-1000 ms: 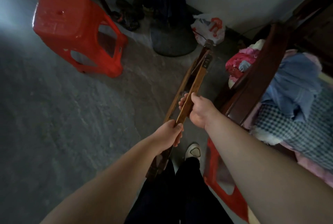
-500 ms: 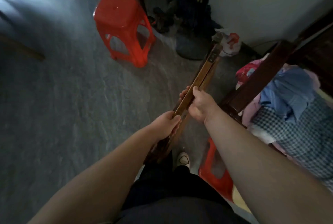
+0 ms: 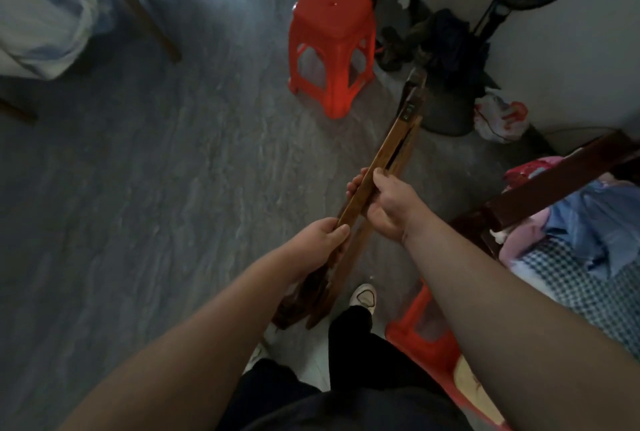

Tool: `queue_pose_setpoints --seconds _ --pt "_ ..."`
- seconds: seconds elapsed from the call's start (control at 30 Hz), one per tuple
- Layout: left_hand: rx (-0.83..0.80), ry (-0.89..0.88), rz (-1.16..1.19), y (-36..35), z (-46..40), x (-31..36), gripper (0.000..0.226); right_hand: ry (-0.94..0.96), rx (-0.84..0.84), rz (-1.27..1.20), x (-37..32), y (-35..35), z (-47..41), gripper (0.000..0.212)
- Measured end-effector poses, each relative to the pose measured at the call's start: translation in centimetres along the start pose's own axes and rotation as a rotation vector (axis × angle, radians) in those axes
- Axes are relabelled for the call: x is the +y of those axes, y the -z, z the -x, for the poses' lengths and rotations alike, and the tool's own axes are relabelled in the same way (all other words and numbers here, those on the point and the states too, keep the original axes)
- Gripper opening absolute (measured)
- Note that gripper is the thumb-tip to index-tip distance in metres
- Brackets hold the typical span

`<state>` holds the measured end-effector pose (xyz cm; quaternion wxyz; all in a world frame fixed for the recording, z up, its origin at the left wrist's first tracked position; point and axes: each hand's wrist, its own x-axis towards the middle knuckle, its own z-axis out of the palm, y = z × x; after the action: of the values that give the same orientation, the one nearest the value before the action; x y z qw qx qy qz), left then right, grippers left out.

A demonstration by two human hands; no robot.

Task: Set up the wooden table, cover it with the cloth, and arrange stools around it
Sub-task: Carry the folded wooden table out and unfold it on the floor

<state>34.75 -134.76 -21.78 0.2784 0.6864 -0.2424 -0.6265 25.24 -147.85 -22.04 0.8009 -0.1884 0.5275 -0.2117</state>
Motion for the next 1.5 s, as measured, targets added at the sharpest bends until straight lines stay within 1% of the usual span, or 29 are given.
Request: queue_pose_setpoints --seconds 0.13,0.23,0.33,0.5,0.67,0.9,1.07,1.23,1.33,1.4,1.5 --pt "0.053 -0.009 0.101 4.0 5.0 -5.9 0.028 -0.016 -0.017 0.074 7.0 -5.3 1.7 0.028" --pt "0.094 -0.013 0.195 7.5 9.3 -11.4 0.028 -0.025 -0.041 0.147 13.5 -10.2 3.6 0.028" --pt "0.137 -0.034 0.322 10.5 14.0 -16.7 0.023 -0.033 -0.053 0.227 20.2 -14.6 5.9 0.028" --pt "0.252 -0.052 0.507 14.3 20.4 -24.9 0.021 -0.082 -0.110 0.336 30.0 -21.1 9.8 0.029" --pt "0.389 -0.022 0.592 17.6 24.1 -31.4 0.025 -0.165 -0.189 0.355 37.8 -25.6 11.4 0.025" --pt "0.548 0.084 0.682 22.2 25.9 -37.1 0.024 -0.289 -0.332 0.447 45.6 -31.0 9.5 0.024" --pt "0.686 0.170 0.754 25.2 25.7 -39.8 0.017 -0.418 -0.411 0.504 50.5 -34.5 6.7 0.022" --pt "0.754 0.196 0.808 27.2 24.5 -42.8 0.021 -0.462 -0.441 0.630 54.8 -36.5 3.7 0.026" --pt "0.775 0.201 0.860 27.7 23.9 -44.8 0.023 -0.489 -0.434 0.660 57.0 -37.1 2.8 0.025" --pt "0.769 0.190 0.900 27.8 23.1 -46.8 0.024 -0.504 -0.439 0.683 58.6 -37.3 2.1 0.025" --pt "0.744 0.191 0.947 28.1 21.8 -50.3 0.025 -0.502 -0.427 0.791 61.1 -37.3 0.9 0.024"
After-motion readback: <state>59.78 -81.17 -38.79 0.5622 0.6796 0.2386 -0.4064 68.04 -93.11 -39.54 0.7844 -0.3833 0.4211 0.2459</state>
